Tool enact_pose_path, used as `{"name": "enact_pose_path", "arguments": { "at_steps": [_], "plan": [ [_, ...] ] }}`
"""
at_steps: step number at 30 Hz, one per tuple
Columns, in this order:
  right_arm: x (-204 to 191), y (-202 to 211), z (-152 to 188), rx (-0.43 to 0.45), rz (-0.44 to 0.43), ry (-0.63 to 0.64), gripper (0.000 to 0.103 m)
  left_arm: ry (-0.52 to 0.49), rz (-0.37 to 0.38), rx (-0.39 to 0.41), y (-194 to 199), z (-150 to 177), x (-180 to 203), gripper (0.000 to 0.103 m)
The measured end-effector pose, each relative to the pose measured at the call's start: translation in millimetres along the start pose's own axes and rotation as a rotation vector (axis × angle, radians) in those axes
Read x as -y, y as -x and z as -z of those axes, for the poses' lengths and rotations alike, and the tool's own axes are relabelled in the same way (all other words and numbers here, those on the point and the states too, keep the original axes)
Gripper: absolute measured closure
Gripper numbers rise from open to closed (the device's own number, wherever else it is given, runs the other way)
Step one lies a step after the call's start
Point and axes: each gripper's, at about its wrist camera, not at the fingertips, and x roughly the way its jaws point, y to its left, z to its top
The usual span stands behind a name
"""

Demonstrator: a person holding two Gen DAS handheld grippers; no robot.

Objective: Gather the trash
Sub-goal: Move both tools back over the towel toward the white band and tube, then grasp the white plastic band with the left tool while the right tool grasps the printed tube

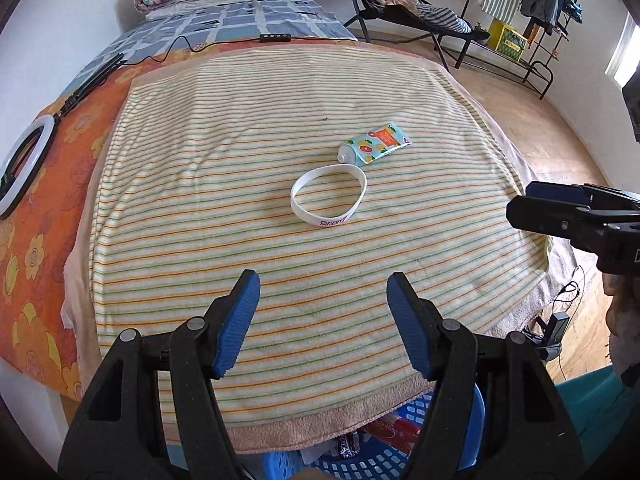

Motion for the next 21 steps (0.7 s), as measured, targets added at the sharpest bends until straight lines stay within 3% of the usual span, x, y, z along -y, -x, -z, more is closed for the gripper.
{"name": "enact_pose_path", "arguments": {
  "at_steps": [8, 9, 11, 15, 17, 21],
  "plan": [
    [22, -37, -39, -0.025, -0.106, -0.227, 0.036, 0.014, -0.020, 0.003, -30, -31, -11, 0.035],
    [24, -42, -42, -0.025, -0.109, -0.244, 0.036, 0.026, -0.011, -0.004, -35, -35, -13, 0.037],
    [29, -51, -49, -0.027, -0.118, -0.275, 0.036, 0.049, 0.004, -0.024, -46, -40, -19, 0.051],
    [35, -70, -58, -0.043, -0.140, -0.337, 0.036, 0.060, 0.018, -0.056, -66, -47, -23, 0.056],
    [37, -81, -61, -0.060, -0.139, -0.366, 0.036, 0.063, 0.026, -0.073, -75, -50, -23, 0.066],
    [42, -102, -65, -0.090, -0.136, -0.435, 0.036, 0.067, 0.027, -0.091, -90, -51, -25, 0.066]
  ]
}}
